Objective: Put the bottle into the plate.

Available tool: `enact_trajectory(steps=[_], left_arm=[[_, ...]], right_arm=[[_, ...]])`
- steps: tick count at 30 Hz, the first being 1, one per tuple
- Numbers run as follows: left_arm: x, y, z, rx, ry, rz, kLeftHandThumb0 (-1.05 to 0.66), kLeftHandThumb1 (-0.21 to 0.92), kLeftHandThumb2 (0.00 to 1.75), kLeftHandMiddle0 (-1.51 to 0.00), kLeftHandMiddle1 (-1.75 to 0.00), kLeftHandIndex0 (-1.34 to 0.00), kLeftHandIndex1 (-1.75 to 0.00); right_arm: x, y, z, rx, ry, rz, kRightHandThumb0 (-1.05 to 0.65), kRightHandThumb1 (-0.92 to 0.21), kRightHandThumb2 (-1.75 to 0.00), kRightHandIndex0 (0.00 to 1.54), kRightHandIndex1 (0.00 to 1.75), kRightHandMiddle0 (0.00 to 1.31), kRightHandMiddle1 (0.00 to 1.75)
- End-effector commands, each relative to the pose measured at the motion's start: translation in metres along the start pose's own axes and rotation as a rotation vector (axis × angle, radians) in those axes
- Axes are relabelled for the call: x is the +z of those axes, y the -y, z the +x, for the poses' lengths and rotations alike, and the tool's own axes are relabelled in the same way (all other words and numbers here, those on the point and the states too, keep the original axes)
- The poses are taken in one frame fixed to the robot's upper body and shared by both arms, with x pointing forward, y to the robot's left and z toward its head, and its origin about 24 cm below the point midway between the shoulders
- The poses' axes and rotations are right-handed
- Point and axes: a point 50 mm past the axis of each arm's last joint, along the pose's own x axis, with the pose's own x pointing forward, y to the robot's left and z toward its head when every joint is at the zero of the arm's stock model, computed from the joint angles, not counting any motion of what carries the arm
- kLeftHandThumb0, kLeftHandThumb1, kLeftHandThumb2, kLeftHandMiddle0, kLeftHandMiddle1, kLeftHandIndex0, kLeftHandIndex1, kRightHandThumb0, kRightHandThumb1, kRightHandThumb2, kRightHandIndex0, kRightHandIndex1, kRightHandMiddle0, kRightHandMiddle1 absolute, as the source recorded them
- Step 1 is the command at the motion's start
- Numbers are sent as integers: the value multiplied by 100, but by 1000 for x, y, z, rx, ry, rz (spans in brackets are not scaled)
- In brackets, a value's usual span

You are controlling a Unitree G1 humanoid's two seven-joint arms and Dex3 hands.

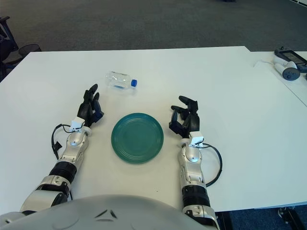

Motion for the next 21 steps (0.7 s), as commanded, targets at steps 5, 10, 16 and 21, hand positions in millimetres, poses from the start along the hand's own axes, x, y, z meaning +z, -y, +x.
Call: enact_trajectory(steps=[5,10,16,21], left_arm=[[-33,3,-34,-12,-161,3,-87,92,104,-23,-1,0,-48],[-33,3,-34,-13,-162,7,-86,92,105,-23,0,0,-47],[-33,2,-33,-4,-157,12,-85,92,105,-23,-1,0,-47],[-31,0,-29,6,-133,29,-84,92,104,-23,-1,0,-48]], right_arm=[[-37,7,-25,-31,-202,-9,-40,-59,-106,37,100,0,111],[-37,7,-25,-31,-202,-6,-39,-59,-107,37,101,0,112],[-38,6,-24,-33,-204,-2,-36,-58,-109,38,101,0,114],[-38,6,-22,-34,-206,-4,-37,-58,-109,38,101,0,114]])
